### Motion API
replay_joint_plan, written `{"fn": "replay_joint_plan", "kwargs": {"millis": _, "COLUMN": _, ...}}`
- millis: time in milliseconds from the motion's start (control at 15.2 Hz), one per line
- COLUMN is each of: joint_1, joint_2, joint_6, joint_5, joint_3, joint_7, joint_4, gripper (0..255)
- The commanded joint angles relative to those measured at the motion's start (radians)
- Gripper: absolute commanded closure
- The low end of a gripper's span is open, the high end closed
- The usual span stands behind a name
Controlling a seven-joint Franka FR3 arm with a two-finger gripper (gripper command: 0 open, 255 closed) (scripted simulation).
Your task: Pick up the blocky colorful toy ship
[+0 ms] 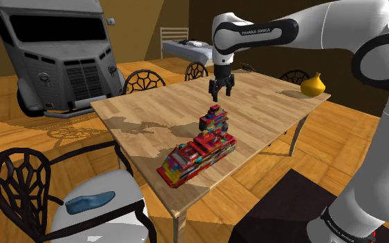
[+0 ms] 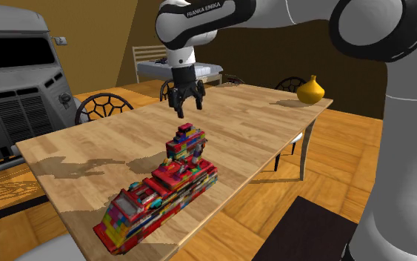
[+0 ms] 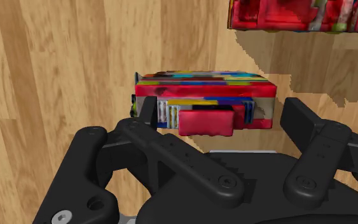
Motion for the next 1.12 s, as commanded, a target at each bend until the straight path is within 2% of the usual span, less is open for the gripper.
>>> {"fn": "replay_joint_plan", "kwargs": {"millis": 0, "joint_1": 0.003, "joint_2": 0.1, "joint_6": -0.026, "joint_5": -0.014, "joint_3": -0.001, "joint_7": -0.006, "joint_4": 0.119, "gripper": 0}}
{"fn": "replay_joint_plan", "kwargs": {"millis": 132, "joint_1": 0.007, "joint_2": 0.188, "joint_6": -0.058, "joint_5": -0.025, "joint_3": -0.003, "joint_7": -0.011, "joint_4": 0.234, "gripper": 0}}
{"fn": "replay_joint_plan", "kwargs": {"millis": 726, "joint_1": 0.005, "joint_2": 0.188, "joint_6": 0.043, "joint_5": -0.026, "joint_3": -0.003, "joint_7": -0.004, "joint_4": 0.133, "gripper": 0}}
{"fn": "replay_joint_plan", "kwargs": {"millis": 792, "joint_1": 0.005, "joint_2": 0.189, "joint_6": 0.044, "joint_5": -0.026, "joint_3": -0.003, "joint_7": -0.004, "joint_4": 0.132, "gripper": 255}}
{"fn": "replay_joint_plan", "kwargs": {"millis": 1056, "joint_1": 0.005, "joint_2": 0.19, "joint_6": 0.042, "joint_5": -0.026, "joint_3": -0.003, "joint_7": -0.004, "joint_4": 0.136, "gripper": 255}}
